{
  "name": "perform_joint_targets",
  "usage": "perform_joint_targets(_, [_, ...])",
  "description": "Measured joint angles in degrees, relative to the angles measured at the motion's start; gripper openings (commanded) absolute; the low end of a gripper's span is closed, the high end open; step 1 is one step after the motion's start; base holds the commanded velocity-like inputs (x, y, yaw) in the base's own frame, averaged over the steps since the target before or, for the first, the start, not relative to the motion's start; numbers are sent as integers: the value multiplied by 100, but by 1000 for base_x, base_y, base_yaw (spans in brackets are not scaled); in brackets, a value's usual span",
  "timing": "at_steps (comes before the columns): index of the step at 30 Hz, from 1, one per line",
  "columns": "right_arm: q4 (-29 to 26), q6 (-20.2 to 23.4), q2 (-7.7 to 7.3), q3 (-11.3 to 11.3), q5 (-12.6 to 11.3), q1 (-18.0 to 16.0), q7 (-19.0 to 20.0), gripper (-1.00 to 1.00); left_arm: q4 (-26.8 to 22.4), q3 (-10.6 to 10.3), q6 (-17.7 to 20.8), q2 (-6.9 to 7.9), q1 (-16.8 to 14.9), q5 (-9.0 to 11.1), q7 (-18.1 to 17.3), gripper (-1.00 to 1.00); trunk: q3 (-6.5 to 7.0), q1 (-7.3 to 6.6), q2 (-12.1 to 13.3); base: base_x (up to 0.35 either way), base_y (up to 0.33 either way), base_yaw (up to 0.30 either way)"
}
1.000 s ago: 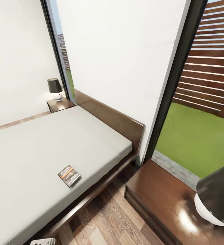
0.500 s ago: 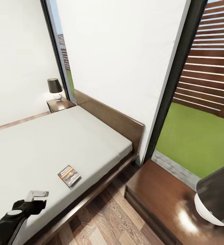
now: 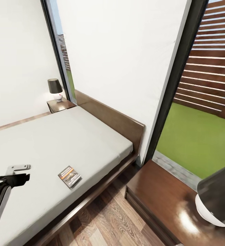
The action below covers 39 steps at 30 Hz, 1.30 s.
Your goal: In the bedroom, move the book from the bed onto either nightstand, and place the two sandals side by side next to the bed.
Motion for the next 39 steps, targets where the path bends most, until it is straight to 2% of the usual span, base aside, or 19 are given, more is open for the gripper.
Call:
perform_joint_targets(7, [-682,32,149,12,-7,-2,-589,100,1,120,0,111,-40,5,-37,100,0,0,0,0,0,0])
perform_joint_targets(13, [-851,40,254,16,-8,-6,-830,100,1,142,0,156,-51,5,-40,100,0,0,0,0,0,0])
perform_joint_targets(26, [-893,16,311,28,-14,-1,-933,100,-3,152,-2,195,-59,6,-27,100,0,0,0,0,-76,10])
perform_joint_targets(39, [-796,12,398,42,-11,-1,-944,100,-5,154,-1,203,-58,7,-12,100,-4,0,0,0,-213,217])
